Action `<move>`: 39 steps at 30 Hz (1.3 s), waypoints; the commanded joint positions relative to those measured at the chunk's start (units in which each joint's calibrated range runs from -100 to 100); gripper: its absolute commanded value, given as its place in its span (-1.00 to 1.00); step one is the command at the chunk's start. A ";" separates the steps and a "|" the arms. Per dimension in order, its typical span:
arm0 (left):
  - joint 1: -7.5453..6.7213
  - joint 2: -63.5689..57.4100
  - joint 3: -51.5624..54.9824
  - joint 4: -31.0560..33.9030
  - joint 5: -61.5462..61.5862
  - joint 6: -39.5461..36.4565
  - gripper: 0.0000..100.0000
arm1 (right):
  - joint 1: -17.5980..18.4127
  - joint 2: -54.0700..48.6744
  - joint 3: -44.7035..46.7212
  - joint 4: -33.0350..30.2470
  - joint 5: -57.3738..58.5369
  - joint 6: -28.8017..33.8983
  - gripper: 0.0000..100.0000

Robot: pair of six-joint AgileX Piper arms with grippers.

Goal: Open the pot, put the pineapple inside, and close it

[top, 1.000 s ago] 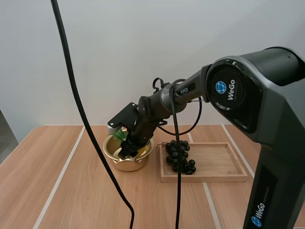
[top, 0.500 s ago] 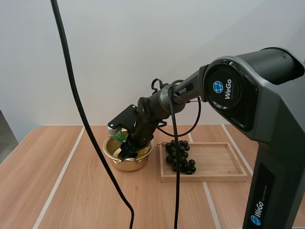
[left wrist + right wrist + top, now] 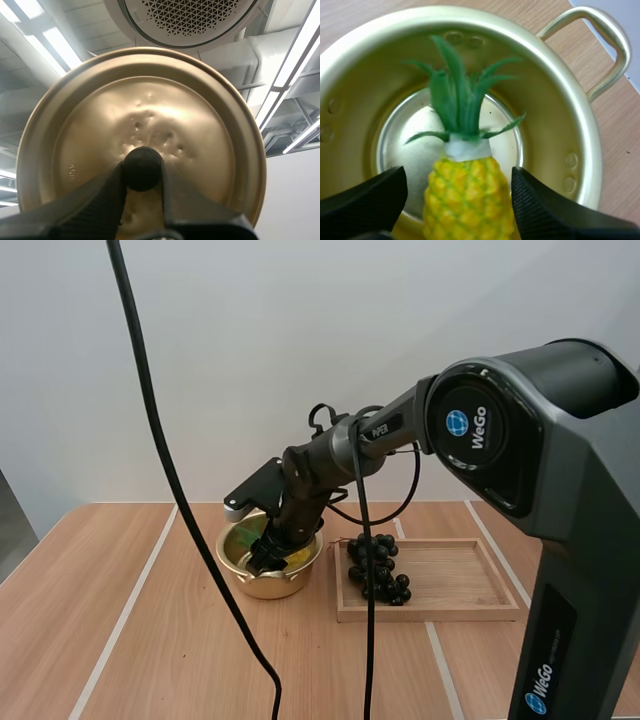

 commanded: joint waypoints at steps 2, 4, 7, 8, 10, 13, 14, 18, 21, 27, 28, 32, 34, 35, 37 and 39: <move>-0.10 -0.27 -0.41 -0.05 -0.45 0.14 -1.00 | -0.31 -0.18 0.44 -4.80 -2.06 -0.31 1.00; -0.10 -0.27 -0.41 -0.05 -0.22 0.12 -1.00 | -0.31 -0.97 0.44 -4.80 -2.60 -0.31 1.00; -0.10 -0.27 -0.41 -0.05 0.18 0.12 -1.00 | -0.31 -3.36 0.44 -4.80 -3.40 -0.27 1.00; -0.10 -0.27 -0.41 -0.05 0.18 0.12 -1.00 | -0.31 -4.38 0.44 -4.80 -3.40 -0.27 1.00; -0.10 -0.27 -0.41 -0.05 0.18 0.12 -1.00 | -0.31 -6.55 0.44 -4.80 -3.40 0.07 1.00; -0.10 -0.27 -0.41 -0.05 0.18 0.12 -1.00 | -0.31 -10.71 0.44 -5.18 -4.06 0.98 1.00; -0.10 -0.27 -0.41 -0.05 0.18 0.12 -1.00 | -0.31 -12.33 0.44 -5.18 -4.24 0.98 1.00; -0.10 -0.27 -0.41 -0.05 0.18 0.12 -1.00 | -0.76 -18.49 0.44 -5.18 -4.80 1.45 1.00; -0.10 -0.27 -0.41 -0.52 0.14 0.12 -1.00 | -2.32 -23.23 0.44 -5.18 -6.21 3.05 1.00; -0.10 -0.27 -0.41 -0.52 0.14 0.12 -1.00 | -7.78 -32.48 0.44 -5.18 -8.49 8.99 1.00; -0.10 -0.27 -0.41 -0.51 0.14 0.02 -1.00 | -8.45 -33.44 0.44 -5.18 -8.84 9.34 1.00; -0.10 -0.27 -0.41 -0.96 0.14 -0.20 -1.00 | -13.67 -40.29 0.44 -5.18 -12.20 11.89 1.00; -0.10 -0.27 -0.41 -0.96 0.14 -0.20 -1.00 | -15.97 -43.62 0.44 -5.18 -13.94 13.59 1.00; -0.10 -0.27 -0.41 -0.96 0.14 -0.20 -1.00 | -16.81 -44.94 0.44 -5.18 -14.80 14.32 1.00; -0.10 -0.27 -0.41 -0.96 0.65 -0.20 -1.00 | -18.73 -48.37 0.44 -4.75 -17.32 16.45 1.00; -0.10 -0.27 -0.41 -0.96 1.87 -0.20 -1.00 | -20.07 -51.66 0.44 -4.20 -19.41 17.54 1.00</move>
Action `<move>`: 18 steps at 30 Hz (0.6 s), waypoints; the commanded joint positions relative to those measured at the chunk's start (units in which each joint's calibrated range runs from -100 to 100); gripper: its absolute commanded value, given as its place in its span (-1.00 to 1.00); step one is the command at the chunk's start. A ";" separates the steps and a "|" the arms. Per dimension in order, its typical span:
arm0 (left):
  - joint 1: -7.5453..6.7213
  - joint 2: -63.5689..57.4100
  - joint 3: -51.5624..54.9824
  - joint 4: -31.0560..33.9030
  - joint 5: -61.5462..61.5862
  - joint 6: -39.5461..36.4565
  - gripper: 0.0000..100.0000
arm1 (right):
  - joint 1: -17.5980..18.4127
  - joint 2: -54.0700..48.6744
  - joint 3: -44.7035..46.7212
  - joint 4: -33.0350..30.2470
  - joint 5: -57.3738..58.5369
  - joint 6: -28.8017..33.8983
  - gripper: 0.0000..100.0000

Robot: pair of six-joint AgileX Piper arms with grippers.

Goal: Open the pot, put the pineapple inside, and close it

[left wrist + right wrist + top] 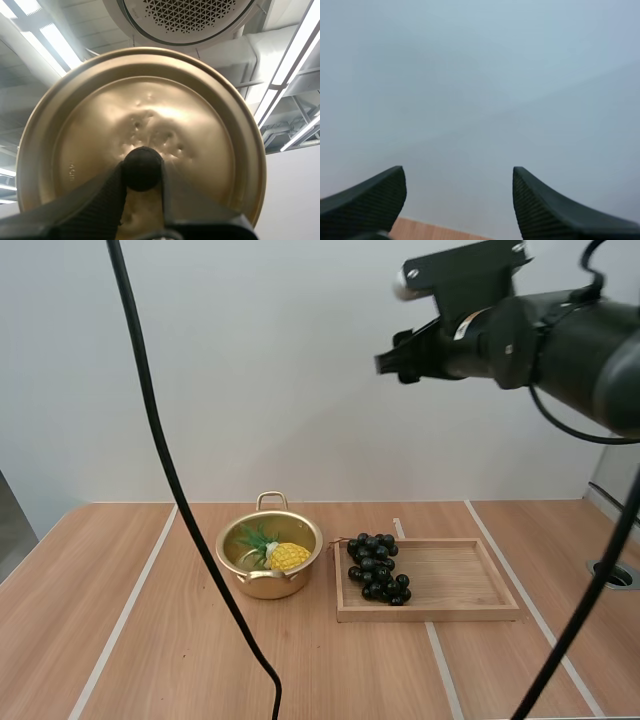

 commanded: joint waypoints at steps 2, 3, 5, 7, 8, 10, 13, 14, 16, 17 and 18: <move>-0.10 -0.27 -0.41 -1.02 2.84 -0.20 -1.00 | -2.24 -7.49 -0.12 0.79 -5.86 2.87 1.00; -0.10 -0.27 -0.41 -1.57 3.99 -0.20 -1.00 | -2.66 -9.37 -0.12 0.79 -6.74 3.43 1.00; -0.10 -0.27 -0.41 -2.15 6.34 -0.20 -1.00 | -3.68 -11.97 -0.12 0.79 -7.16 3.43 1.00; -0.10 0.02 -0.41 -2.15 9.77 -0.20 -1.00 | -4.98 -13.06 -0.12 0.79 -8.38 3.43 1.00; -0.10 0.33 -0.41 -2.15 11.24 -0.20 -1.00 | -5.54 -13.48 -0.12 0.68 -9.95 3.43 1.00; -0.10 0.59 -0.41 -2.15 16.30 -0.20 -1.00 | -6.23 -14.22 -0.12 -0.14 -13.59 3.43 1.00; -0.10 1.69 0.70 -2.38 23.65 -0.20 -1.00 | -6.53 -15.78 -0.12 -0.14 -16.51 3.43 1.00; -0.10 1.78 1.45 -2.54 25.19 -0.20 -1.00 | -6.53 -16.34 -0.12 -0.14 -16.52 3.43 1.00; -0.10 2.64 3.44 -2.54 27.17 -0.20 -1.00 | -6.53 -17.15 -0.12 -0.14 -16.52 3.43 1.00; -0.10 2.94 4.65 -2.54 28.18 -0.20 -1.00 | -6.53 -17.45 -0.12 -0.14 -16.52 3.43 1.00; -0.10 3.38 5.92 -2.54 28.97 -0.20 -1.00 | -6.53 -17.45 -0.12 -0.14 -16.52 3.43 1.00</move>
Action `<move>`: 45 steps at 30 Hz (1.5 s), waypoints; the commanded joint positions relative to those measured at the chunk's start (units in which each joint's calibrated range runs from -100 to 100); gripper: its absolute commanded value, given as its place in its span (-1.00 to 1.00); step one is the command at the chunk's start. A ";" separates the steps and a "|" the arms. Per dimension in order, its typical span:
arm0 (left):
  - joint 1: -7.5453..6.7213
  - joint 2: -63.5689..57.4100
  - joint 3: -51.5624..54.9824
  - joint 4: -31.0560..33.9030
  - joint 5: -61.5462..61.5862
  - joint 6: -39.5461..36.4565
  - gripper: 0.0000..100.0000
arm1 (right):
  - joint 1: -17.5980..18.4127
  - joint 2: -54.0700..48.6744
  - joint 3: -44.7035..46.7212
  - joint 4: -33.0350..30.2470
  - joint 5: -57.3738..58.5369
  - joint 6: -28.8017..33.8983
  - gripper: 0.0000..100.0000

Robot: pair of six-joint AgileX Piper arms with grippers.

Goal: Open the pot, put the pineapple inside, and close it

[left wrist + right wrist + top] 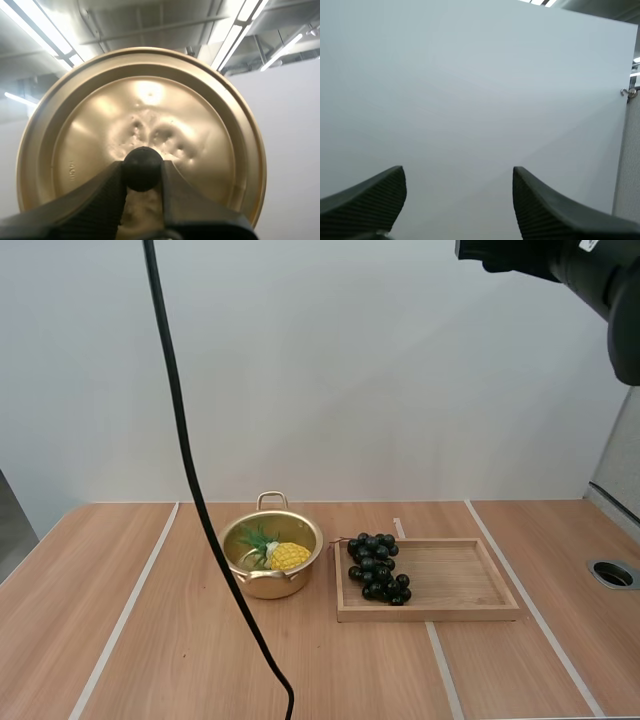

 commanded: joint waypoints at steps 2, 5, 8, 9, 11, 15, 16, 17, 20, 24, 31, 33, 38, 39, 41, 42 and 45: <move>-0.10 1.97 4.72 -0.88 5.27 -0.20 -1.00 | -0.34 -1.05 -0.12 -0.46 -2.16 0.00 1.00; -0.10 3.51 7.53 -0.88 10.37 -0.20 -1.00 | -0.32 -1.05 -0.12 -0.24 -2.63 0.00 1.00; -0.10 5.48 9.31 -0.88 18.06 1.29 -1.00 | -0.38 -1.05 -0.12 -0.25 -3.21 0.00 1.00; -0.10 6.11 9.66 -0.88 20.49 1.52 -1.00 | -0.38 -1.05 -0.12 -0.25 -3.45 0.00 1.00; -0.10 7.82 10.15 -0.88 26.83 1.51 -1.00 | -0.38 -1.05 -0.12 -0.25 -3.71 0.00 1.00; -0.10 11.75 10.15 -0.88 37.06 1.51 -1.00 | -0.38 -1.05 -0.12 -0.25 -3.71 0.00 1.00; -0.10 12.57 10.15 -0.88 38.96 1.51 -1.00 | -0.38 -1.05 -0.12 -0.25 -3.71 0.00 1.00; -0.10 13.40 10.15 -0.88 40.97 1.51 -1.00 | -0.38 -1.05 -0.12 -0.25 -3.71 0.00 1.00; -0.10 16.68 10.15 -0.88 47.26 1.87 -1.00 | -0.38 -1.05 -0.12 -0.25 -3.71 0.00 1.00; -0.10 20.90 10.15 -0.88 54.44 2.40 -1.00 | -0.38 -1.05 -0.12 -0.25 -3.71 0.00 1.00; -0.10 29.31 10.15 -0.88 66.96 5.84 -1.00 | -0.38 -1.05 -0.12 -0.04 -1.66 0.00 1.00; -0.10 31.34 10.15 -0.88 69.04 5.94 -1.00 | -0.38 -1.05 -0.12 -0.04 -1.49 0.00 1.00; -0.10 36.42 10.15 -1.17 71.90 6.32 -1.00 | -0.38 -1.05 -0.12 -0.04 -0.42 0.00 1.00; -0.17 37.50 10.15 -1.49 72.33 6.48 -1.00 | -0.38 -1.05 -0.12 -0.04 -0.20 0.00 1.00; -0.17 39.58 10.15 -2.17 72.71 6.48 -1.00 | -0.38 -1.05 -0.12 -0.04 0.21 0.00 1.00; -0.17 40.34 10.15 -2.28 73.17 6.48 -1.00 | -0.38 -1.05 -0.12 -0.04 0.21 0.00 1.00; -0.17 43.02 10.15 -2.28 75.11 6.56 -1.00 | -0.38 -1.05 -0.12 -0.04 0.21 0.00 1.00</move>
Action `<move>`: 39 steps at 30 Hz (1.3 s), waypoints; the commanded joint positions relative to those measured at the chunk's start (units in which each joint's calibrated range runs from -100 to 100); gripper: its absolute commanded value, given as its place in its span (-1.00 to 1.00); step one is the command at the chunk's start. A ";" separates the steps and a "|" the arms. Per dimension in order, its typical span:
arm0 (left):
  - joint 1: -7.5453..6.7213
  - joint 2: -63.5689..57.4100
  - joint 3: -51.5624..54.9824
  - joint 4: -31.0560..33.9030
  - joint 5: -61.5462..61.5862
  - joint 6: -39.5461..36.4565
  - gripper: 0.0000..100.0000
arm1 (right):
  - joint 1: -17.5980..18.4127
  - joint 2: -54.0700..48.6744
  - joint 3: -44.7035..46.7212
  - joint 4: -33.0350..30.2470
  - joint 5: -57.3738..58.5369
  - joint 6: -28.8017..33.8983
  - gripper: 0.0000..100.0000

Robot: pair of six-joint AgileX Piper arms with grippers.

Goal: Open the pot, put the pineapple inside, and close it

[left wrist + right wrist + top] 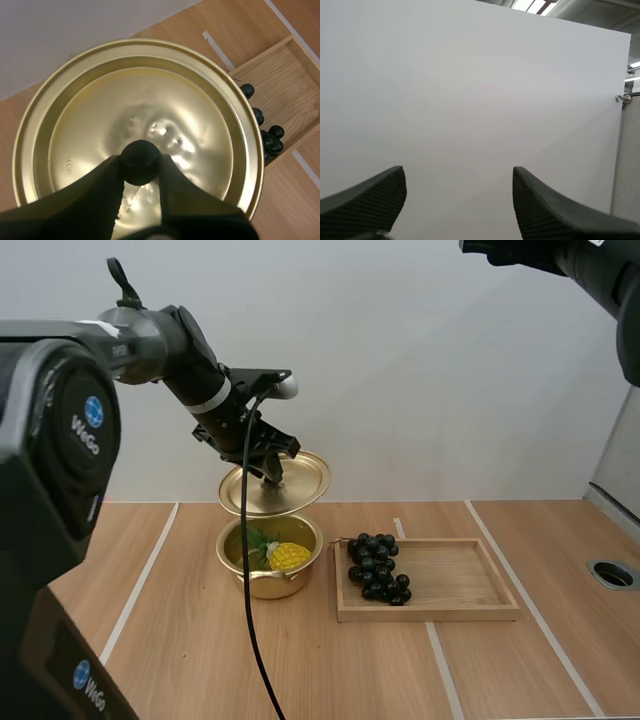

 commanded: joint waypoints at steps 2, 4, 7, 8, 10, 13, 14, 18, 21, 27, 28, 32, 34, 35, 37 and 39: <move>-0.17 2.91 -0.12 -1.50 2.36 0.30 -1.00 | -0.22 -0.43 -0.12 -0.04 0.40 0.00 1.00; -0.17 4.03 -0.12 -1.36 2.36 0.51 -1.00 | -0.22 -0.43 -0.12 -0.14 0.60 0.00 1.00; -0.17 5.30 0.53 -1.36 1.01 0.63 -0.99 | -0.22 -0.43 -0.12 -0.39 1.14 0.00 1.00; -0.17 5.45 1.29 -1.36 -0.49 1.19 -0.93 | -0.22 -0.43 -0.12 -0.69 1.50 0.00 1.00; -0.17 5.45 3.15 -1.36 -4.12 2.61 -0.79 | -0.22 -0.43 -0.12 -0.84 1.50 0.00 1.00; -0.17 5.45 4.85 -1.36 -6.41 4.28 -0.56 | -0.22 -0.43 -0.12 -0.84 1.50 -0.27 1.00; -0.17 5.45 5.38 -1.25 -6.88 4.67 -0.51 | -0.22 -0.32 -0.12 -0.84 1.50 -0.27 1.00; -0.17 5.45 5.36 -0.56 -8.27 4.99 -0.45 | -0.22 -0.32 -0.12 -0.84 1.50 -0.27 1.00; -0.17 5.45 5.98 0.66 -10.58 4.99 -0.45 | -0.22 -0.32 -0.12 -0.84 1.92 -0.27 1.00; -0.17 6.03 7.08 3.36 -12.06 5.35 -0.45 | -0.22 -0.32 -0.12 -0.84 3.18 -0.27 1.00; -0.17 6.18 7.08 3.36 -11.16 5.35 -0.45 | -0.22 -0.32 -0.12 -0.84 3.34 -0.27 1.00; -0.17 7.29 7.08 3.24 -9.68 5.35 -0.45 | -0.22 -0.32 -0.12 -0.84 3.34 -0.27 1.00; -0.17 7.45 7.39 3.24 -9.96 5.35 -0.45 | -0.22 -0.32 -0.12 -0.84 3.34 -0.27 1.00; -0.17 7.45 7.65 3.13 -10.86 5.35 -0.45 | -0.22 -0.32 -0.12 -0.84 3.34 -0.27 1.00; -0.17 7.54 8.20 3.13 -11.46 5.35 -0.45 | -0.22 -0.32 -0.12 -0.84 3.53 -0.27 1.00; -0.17 7.54 8.68 3.13 -11.46 5.57 -0.45 | -0.22 -0.32 -0.12 -0.84 3.53 -0.27 1.00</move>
